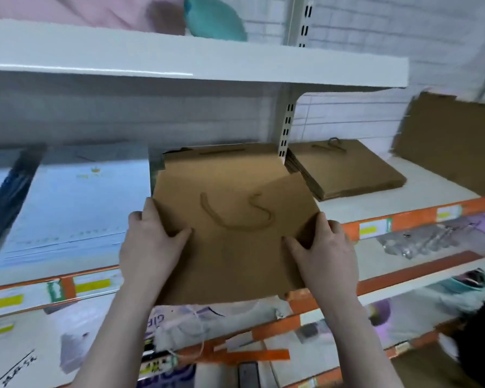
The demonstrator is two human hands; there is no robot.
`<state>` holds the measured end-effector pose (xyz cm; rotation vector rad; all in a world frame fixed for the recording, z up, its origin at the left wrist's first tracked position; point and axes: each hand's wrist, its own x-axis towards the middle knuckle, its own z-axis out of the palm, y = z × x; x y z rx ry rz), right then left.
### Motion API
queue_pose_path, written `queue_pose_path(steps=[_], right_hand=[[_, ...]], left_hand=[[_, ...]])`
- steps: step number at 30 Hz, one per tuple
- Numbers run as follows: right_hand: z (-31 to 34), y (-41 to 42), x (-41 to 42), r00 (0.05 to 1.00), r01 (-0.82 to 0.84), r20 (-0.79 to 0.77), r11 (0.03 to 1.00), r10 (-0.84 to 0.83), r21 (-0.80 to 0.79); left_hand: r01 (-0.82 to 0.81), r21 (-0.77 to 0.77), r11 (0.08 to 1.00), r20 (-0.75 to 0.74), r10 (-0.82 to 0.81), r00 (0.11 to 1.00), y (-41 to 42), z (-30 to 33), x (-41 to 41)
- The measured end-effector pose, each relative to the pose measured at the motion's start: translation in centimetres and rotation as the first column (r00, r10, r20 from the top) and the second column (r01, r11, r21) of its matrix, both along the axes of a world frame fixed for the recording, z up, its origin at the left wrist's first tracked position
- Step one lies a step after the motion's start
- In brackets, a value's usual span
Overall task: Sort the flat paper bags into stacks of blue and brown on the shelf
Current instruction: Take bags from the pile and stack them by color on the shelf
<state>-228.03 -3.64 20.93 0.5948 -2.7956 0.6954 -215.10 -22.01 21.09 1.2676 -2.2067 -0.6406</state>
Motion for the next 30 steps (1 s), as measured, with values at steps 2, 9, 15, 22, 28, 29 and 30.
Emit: queue_pose_path(steps=[2,9,15,22,28,29,30], right_hand=[[0.3,2.3,-3.3,1.0,0.001,0.0,1.0,-0.001,-0.006],[-0.2,5.4,-12.4,0.999,-0.003,0.032,0.997,0.005,-0.074],[-0.2,5.1,-19.0,0.999,-0.012,0.036,0.998,0.014,-0.063],[0.7,5.3,-26.8,0.999,0.031,0.033,0.996,-0.028,-0.089],[0.6,6.1,-34.1,0.998,-0.043,0.041,0.994,0.048,-0.102],[0.6,6.2,-35.6,0.997,-0.06,0.045,0.993,0.064,-0.102],[0.6,6.5,-37.0,0.995,-0.078,0.054,0.992,0.083,-0.096]], left_hand=[[-0.011,-0.021,1.0,0.009,0.011,1.0,2.5,0.3,-3.0],[-0.055,-0.056,0.997,0.018,0.056,0.998,6.1,1.4,-11.1],[-0.04,-0.063,0.997,0.006,0.041,0.999,6.3,1.5,-17.8],[-0.001,-0.048,0.999,-0.016,0.001,1.0,6.7,2.2,-25.6],[-0.044,-0.035,0.998,-0.043,0.042,0.998,8.3,2.1,-31.6],[-0.052,-0.043,0.998,-0.047,0.05,0.998,8.8,2.0,-32.6],[-0.064,-0.047,0.997,-0.048,0.062,0.997,9.4,1.9,-33.7]])
